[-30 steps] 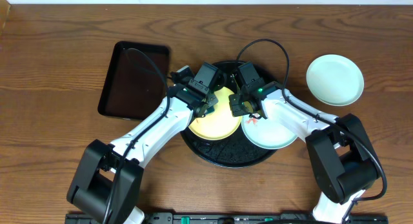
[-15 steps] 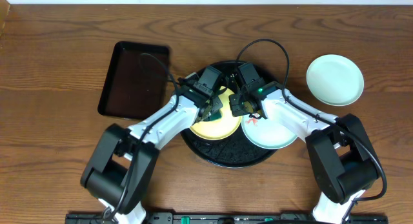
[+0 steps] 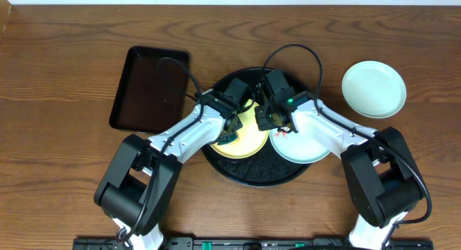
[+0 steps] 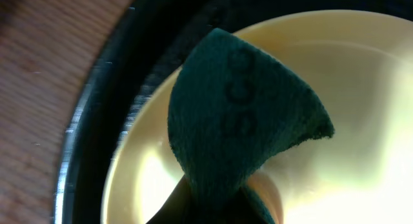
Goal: Clean dirty plates on tray and stack at the side
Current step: 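Scrub the yellow plate with the sponge while the right gripper holds it, then withdraw the sponge with the left gripper back over the black tray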
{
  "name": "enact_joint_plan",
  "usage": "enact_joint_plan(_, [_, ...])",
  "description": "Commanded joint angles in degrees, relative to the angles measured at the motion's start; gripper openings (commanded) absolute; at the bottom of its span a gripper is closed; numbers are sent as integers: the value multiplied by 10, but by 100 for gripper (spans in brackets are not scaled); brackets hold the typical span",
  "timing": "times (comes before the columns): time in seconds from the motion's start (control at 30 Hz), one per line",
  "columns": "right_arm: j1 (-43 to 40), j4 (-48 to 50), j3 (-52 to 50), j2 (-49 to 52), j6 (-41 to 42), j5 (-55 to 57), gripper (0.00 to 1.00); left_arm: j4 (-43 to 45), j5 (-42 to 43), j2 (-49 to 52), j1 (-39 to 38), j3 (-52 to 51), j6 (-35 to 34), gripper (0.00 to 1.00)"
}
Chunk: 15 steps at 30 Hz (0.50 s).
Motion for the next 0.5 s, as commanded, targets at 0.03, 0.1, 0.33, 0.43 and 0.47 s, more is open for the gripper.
enact_joint_plan(0.03, [0, -2, -2, 3, 7, 33, 1, -33, -73, 16, 22, -11, 5, 8])
enact_joint_plan(0.1, [0, -2, -2, 3, 5, 33, 1, -45, -83, 3, 28, -7, 6, 8])
enact_joint_plan(0.33, [0, -2, -2, 3, 5, 33, 1, -100, -185, -87, 45, -6, 8, 8])
enact_joint_plan(0.43, [0, -2, -2, 1, -12, 18, 1, -118, -214, -138, 52, -6, 12, 8])
enact_joint_plan(0.47, [0, -2, -1, -2, -19, 11, 1, -118, -214, -155, 55, -6, 23, 8])
